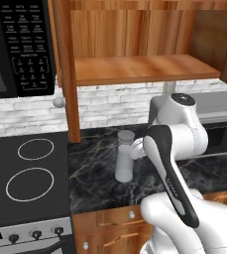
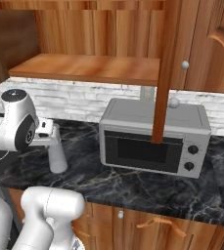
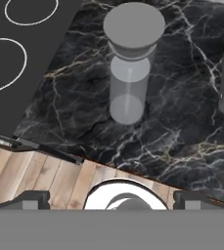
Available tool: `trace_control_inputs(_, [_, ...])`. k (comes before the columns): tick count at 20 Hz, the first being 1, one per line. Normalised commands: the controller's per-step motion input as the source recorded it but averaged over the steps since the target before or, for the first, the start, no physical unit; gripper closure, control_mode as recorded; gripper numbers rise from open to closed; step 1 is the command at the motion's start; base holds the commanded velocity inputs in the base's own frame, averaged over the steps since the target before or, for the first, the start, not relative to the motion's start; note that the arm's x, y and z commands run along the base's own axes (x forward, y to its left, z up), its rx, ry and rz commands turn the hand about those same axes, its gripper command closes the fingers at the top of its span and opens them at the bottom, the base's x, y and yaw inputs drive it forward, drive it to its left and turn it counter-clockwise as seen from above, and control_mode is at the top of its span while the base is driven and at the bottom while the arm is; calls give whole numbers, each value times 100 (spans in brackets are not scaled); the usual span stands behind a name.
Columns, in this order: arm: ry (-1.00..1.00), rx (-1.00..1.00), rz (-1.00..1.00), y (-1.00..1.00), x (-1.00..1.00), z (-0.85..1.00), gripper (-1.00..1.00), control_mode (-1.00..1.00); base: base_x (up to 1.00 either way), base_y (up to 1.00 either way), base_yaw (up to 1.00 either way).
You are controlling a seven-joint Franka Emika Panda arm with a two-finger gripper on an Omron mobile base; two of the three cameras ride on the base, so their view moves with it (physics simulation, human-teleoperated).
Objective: There is a tray on the dining counter. Grab the cup, mug, and pitcher and place them on the tray. The pitcher may be placed next to the tray if it cannot fit the tray.
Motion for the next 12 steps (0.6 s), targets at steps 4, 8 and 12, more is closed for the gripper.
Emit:
trace_control_inputs(4, [0, 0, 0, 9, 17, -32, -100, -100, 0, 0, 0])
trace_control_inputs(8, [0, 0, 1, 6, 15, -30, -100, -100, 0, 0, 0])
trace_control_inputs(12, [0, 0, 2, 3, 13, -31, -100, -100, 0, 0, 0])
